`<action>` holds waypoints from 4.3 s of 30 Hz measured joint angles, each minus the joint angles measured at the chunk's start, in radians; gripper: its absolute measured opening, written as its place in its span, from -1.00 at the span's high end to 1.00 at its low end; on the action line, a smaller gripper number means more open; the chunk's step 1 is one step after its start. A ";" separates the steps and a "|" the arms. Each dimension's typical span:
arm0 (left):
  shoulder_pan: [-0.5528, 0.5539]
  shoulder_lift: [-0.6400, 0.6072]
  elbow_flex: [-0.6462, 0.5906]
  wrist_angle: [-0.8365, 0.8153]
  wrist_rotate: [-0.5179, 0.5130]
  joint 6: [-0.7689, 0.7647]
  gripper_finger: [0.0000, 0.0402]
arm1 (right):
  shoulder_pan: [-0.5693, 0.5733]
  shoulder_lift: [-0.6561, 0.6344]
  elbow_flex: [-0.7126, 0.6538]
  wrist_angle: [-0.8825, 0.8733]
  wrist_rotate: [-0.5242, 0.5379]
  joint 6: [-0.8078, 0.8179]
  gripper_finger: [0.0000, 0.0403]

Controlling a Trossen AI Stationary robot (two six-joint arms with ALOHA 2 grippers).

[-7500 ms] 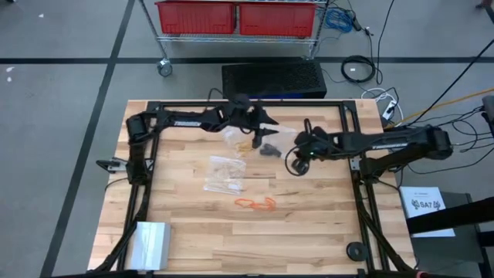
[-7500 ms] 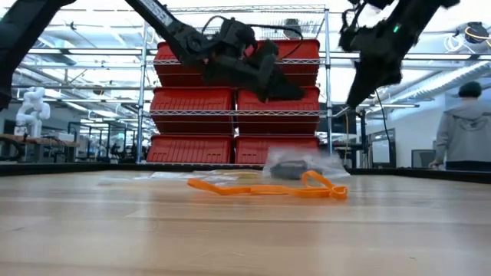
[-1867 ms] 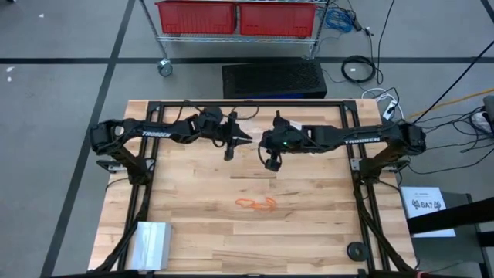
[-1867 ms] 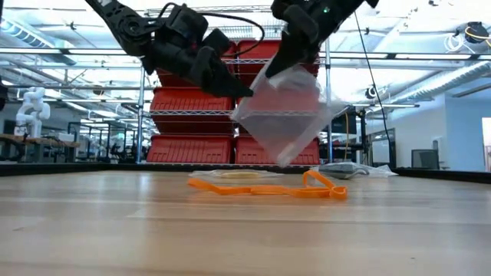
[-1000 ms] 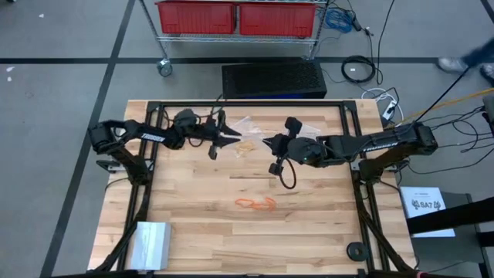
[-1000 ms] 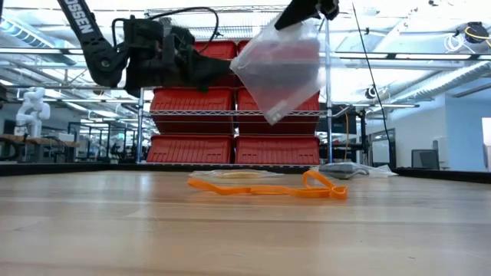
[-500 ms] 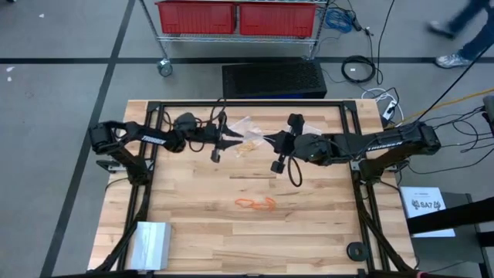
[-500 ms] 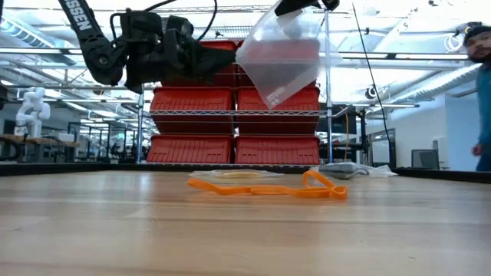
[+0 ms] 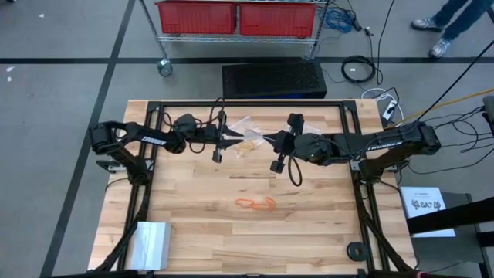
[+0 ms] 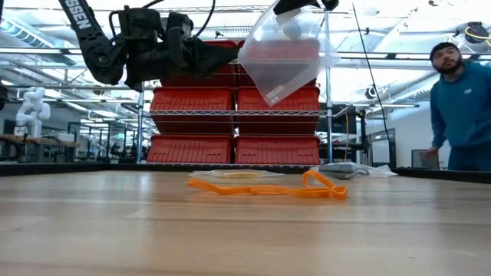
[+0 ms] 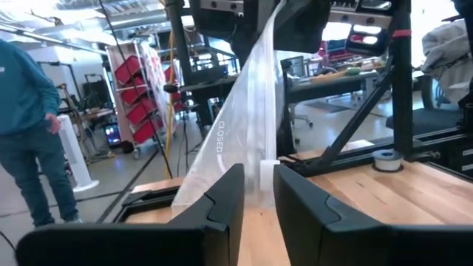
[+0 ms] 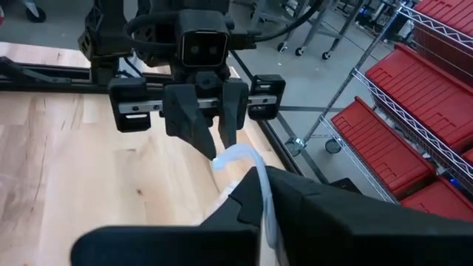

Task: Sort rubber bands
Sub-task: Open the bottom zip bag

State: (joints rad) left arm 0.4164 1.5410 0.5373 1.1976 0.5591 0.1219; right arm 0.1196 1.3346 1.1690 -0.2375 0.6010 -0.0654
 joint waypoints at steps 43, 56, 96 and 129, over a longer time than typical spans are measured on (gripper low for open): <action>0.043 0.000 0.000 0.021 -0.079 0.076 0.10 | -0.010 -0.026 0.000 0.108 0.000 0.053 1.00; 0.035 -0.001 0.000 0.190 -0.101 0.071 0.10 | -0.010 -0.026 0.000 0.098 -0.004 0.053 1.00; 0.026 -0.105 -0.069 0.151 -0.012 0.095 0.60 | -0.018 -0.033 0.000 0.092 0.022 0.043 1.00; 0.024 -0.105 -0.015 0.067 -0.029 0.084 0.98 | -0.018 -0.034 0.000 0.072 0.022 0.044 1.00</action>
State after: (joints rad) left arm 0.4404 1.4364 0.5224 1.2644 0.5304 0.2058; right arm 0.1020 1.3010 1.1687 -0.1658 0.6228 -0.0219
